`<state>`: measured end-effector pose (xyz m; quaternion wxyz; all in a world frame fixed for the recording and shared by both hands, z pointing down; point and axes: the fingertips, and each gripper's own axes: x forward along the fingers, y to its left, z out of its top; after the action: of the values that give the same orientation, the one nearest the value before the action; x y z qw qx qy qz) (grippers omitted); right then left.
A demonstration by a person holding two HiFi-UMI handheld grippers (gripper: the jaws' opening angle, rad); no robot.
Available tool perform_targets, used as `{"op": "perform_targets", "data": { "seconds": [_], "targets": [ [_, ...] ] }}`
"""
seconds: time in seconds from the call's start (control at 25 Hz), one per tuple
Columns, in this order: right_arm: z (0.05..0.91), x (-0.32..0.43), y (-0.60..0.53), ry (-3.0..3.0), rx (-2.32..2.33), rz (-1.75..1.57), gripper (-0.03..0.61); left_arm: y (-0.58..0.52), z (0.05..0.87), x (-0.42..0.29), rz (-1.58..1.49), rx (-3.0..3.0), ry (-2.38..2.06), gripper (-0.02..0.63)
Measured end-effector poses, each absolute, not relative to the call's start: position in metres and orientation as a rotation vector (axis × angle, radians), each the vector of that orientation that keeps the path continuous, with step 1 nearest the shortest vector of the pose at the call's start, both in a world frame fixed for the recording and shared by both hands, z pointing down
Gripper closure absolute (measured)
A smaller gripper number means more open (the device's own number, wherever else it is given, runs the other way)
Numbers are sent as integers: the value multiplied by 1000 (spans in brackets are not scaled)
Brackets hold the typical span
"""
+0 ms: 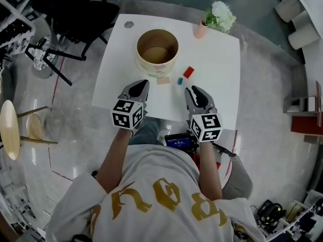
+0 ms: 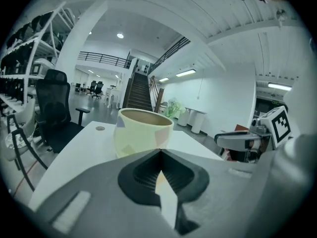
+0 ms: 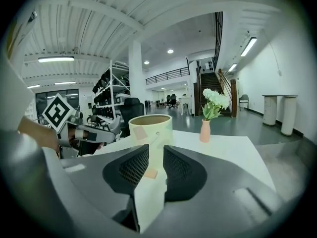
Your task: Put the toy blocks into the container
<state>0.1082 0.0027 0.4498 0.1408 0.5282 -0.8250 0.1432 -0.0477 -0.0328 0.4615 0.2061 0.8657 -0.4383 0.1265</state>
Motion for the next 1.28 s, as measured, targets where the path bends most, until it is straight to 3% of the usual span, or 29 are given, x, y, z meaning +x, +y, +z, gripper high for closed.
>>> {"op": "perform_targets", "data": {
  "seconds": [1.28],
  "targets": [
    [582, 109, -56, -2065, 1447, 715, 439, -68, 566, -35, 547, 2339, -1063, 612]
  ]
}}
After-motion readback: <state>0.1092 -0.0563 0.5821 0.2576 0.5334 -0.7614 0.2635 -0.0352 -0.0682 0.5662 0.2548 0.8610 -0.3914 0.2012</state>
